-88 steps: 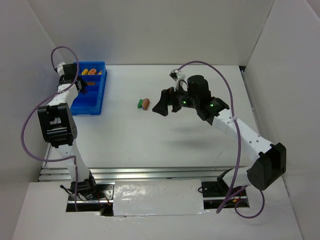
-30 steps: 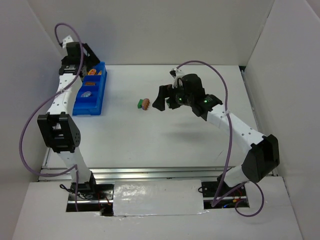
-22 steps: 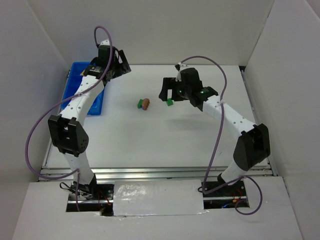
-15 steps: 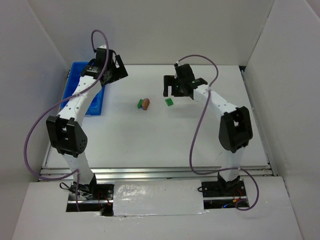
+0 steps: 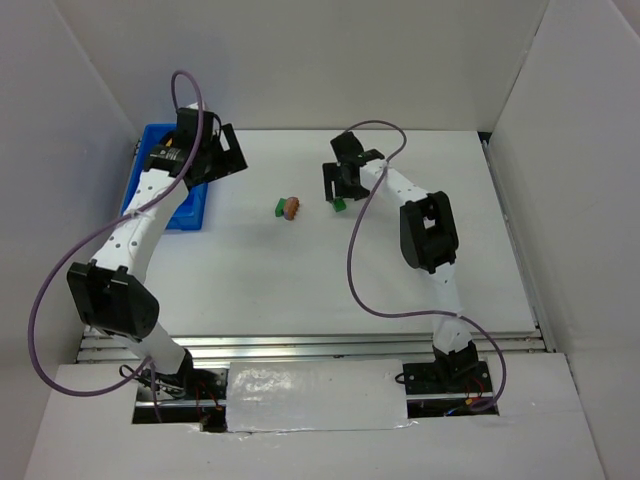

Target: Sort the legos into containers by color

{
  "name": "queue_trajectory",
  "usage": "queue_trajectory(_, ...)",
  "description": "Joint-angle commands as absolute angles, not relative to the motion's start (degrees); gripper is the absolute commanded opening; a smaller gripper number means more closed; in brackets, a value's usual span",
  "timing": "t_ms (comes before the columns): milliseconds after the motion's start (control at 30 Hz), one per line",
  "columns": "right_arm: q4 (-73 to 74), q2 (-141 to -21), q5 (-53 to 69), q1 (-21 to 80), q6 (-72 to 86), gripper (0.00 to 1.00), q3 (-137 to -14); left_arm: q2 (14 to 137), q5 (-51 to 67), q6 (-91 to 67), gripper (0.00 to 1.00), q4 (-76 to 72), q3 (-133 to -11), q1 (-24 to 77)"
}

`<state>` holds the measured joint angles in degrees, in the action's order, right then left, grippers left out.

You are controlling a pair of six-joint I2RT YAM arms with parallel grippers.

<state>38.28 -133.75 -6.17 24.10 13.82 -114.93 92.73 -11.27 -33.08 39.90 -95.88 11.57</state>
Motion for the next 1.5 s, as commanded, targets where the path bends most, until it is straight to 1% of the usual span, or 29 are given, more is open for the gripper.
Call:
queue_trajectory(0,40.52,-134.03,-7.56,24.96,13.45,0.78,-116.64,91.76,-11.6,-30.41,0.99,39.99,-95.02,11.69)
queue_trajectory(67,40.25,-134.56,-7.03,25.05,13.45,0.76,-117.07,91.67,-10.81,-30.24,1.0,39.64,-94.31,11.69)
queue_trajectory(167,40.78,-136.32,-6.24,25.14,13.53,0.67,-117.68,92.55,-10.2,-29.71,1.0,39.81,-94.13,11.43)
queue_trajectory(200,40.52,-136.41,-5.54,25.31,13.54,0.62,-117.25,92.72,-10.02,-29.62,1.0,39.99,-94.57,11.16)
queue_trajectory(300,39.12,-135.53,-4.83,26.62,13.01,0.6,-114.96,93.34,-8.53,-29.79,1.0,40.08,-95.62,10.02)
queue_trajectory(467,38.67,-136.32,-4.39,26.98,13.71,0.61,-115.22,94.92,-5.9,-30.41,1.0,40.52,-96.5,8.62)
queue_trajectory(500,38.15,-136.32,-4.74,27.07,13.88,0.55,-115.22,94.92,-5.45,-30.5,1.0,40.52,-96.24,8.35)
queue_trajectory(567,38.23,-136.41,-5.01,26.98,14.24,0.41,-116.01,94.92,-4.75,-30.59,1.0,40.08,-96.07,8.09)
queue_trajectory(600,38.32,-136.49,-5.01,26.98,14.85,0.36,-116.28,94.92,-4.31,-30.5,1.0,39.9,-95.72,8.0)
queue_trajectory(667,38.32,-136.58,-4.22,26.72,15.03,0.36,-116.63,95.01,-3.43,-30.5,0.99,39.38,-95.1,7.74)
queue_trajectory(700,38.58,-136.58,-4.04,26.63,15.38,0.33,-116.72,95.1,-2.64,-30.76,0.99,39.29,-94.92,7.56)
queue_trajectory(767,38.76,-136.06,-2.91,26.46,15.91,0.22,-116.55,95.1,-1.59,-30.76,1.0,38.94,-94.83,7.12)
queue_trajectory(800,38.59,-135.53,-2.47,26.46,16.26,0.19,-116.11,95.1,-1.32,-30.76,1.0,38.94,-94.92,7.03)
queue_trajectory(933,37.0,-132.19,-2.11,26.46,17.31,0.19,-113.56,96.15,-0.79,-30.76,1.0,39.37,-96.06,6.77)
queue_trajectory(1000,36.91,-131.93,-1.76,26.11,17.4,0.29,-113.55,96.68,-0.53,-30.85,0.99,39.38,-96.42,6.59)
queue_trajectory(1033,36.91,-131.84,-1.41,25.84,17.75,0.38,-114.08,96.85,0.26,-30.94,0.99,39.38,-96.59,6.5)
queue_trajectory(1067,37.0,-131.66,-0.8,25.32,18.01,0.52,-114.6,96.94,0.52,-31.02,1.0,39.46,-96.85,6.5)
queue_trajectory(1133,37.26,-131.66,-0.26,23.91,18.89,0.54,-117.32,97.12,0.61,-31.03,1.0,39.64,-97.12,6.42)
queue_trajectory(1200,37.18,-131.92,-0.26,21.72,20.12,0.7,-119.96,97.03,0.62,-30.85,0.99,39.64,-97.03,6.42)
queue_trajectory(1233,36.83,-132.01,1.91,20.84,20.21,0.75,-121.97,96.94,0.62,-30.76,0.99,39.46,-96.86,6.33)
queue_trajectory(1267,35.26,-132.1,2.98,20.13,19.08,0.84,-122.6,96.77,1.4,-30.41,1.0,39.2,-96.33,6.24)
queue_trajectory(1333,33.41,-132.1,7.88,18.2,16.01,0.93,-123.57,96.24,2.11,-30.24,0.99,38.24,-95.54,6.07)
queue_trajectory(1367,33.14,-132.88,8.52,17.76,11.99,0.99,-124.44,96.07,2.72,-29.89,0.99,37.88,-94.75,6.06)
queue_trajectory(1467,34.98,-136.22,8.61,16.26,3.38,1.0,-129.81,94.49,3.08,-29.62,1.0,36.57,-92.9,5.89)
